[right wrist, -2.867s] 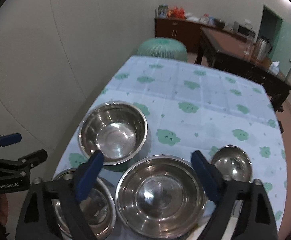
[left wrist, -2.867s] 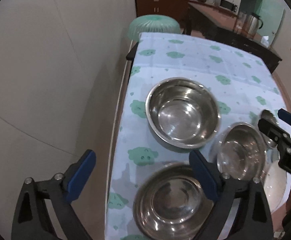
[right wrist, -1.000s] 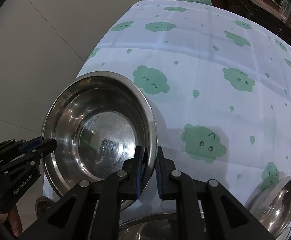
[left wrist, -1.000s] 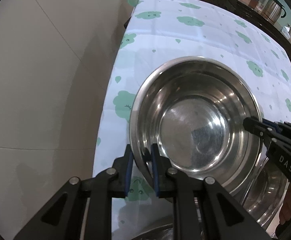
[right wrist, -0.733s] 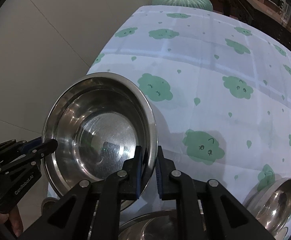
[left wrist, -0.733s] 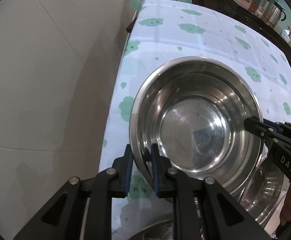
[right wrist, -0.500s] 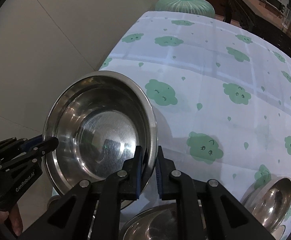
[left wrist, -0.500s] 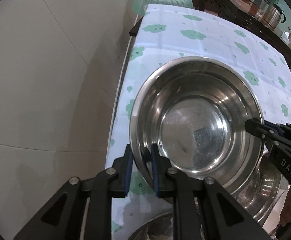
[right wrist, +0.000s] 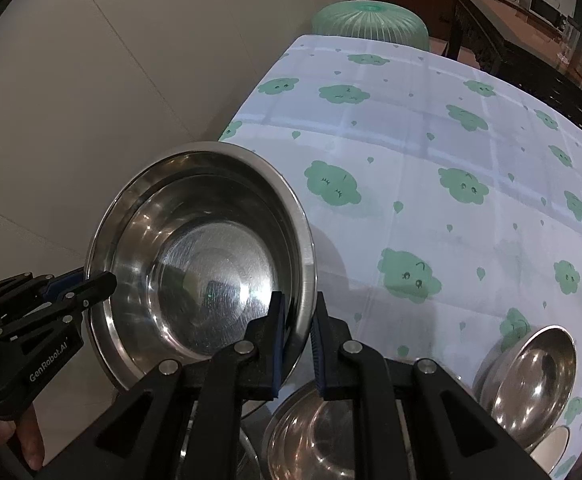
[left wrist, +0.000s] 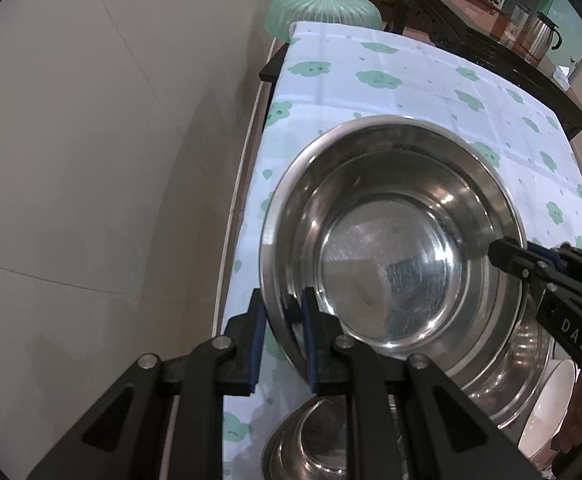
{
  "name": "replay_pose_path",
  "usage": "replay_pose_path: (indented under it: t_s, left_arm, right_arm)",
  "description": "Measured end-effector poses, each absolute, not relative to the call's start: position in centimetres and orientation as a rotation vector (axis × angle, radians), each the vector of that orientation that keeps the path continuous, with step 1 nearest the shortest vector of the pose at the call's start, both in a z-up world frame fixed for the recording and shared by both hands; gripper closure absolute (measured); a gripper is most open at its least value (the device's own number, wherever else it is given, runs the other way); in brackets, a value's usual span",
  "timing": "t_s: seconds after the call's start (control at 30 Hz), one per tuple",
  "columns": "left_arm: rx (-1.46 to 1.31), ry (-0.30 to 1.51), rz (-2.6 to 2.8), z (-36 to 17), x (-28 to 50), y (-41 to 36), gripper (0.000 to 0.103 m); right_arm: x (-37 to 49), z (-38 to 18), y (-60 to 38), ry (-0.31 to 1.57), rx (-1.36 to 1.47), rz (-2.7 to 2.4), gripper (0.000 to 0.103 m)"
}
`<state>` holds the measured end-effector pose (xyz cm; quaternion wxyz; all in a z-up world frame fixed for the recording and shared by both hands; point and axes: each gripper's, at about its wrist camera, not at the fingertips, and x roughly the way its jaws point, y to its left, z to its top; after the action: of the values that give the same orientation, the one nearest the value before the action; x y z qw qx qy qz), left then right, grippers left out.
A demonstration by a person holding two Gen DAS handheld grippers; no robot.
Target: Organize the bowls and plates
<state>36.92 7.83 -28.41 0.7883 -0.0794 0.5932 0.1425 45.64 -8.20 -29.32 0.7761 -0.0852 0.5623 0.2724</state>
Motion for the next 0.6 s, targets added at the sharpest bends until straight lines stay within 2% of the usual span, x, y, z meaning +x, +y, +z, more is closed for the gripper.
replay_pose_path:
  t_s: [0.6]
  left_arm:
    - [-0.175, 1.251, 0.317, -26.6, 31.9, 7.4, 0.089]
  right_arm:
    - [40.6, -27.7, -8.2, 1.193, -0.197, 0.605, 0.089]
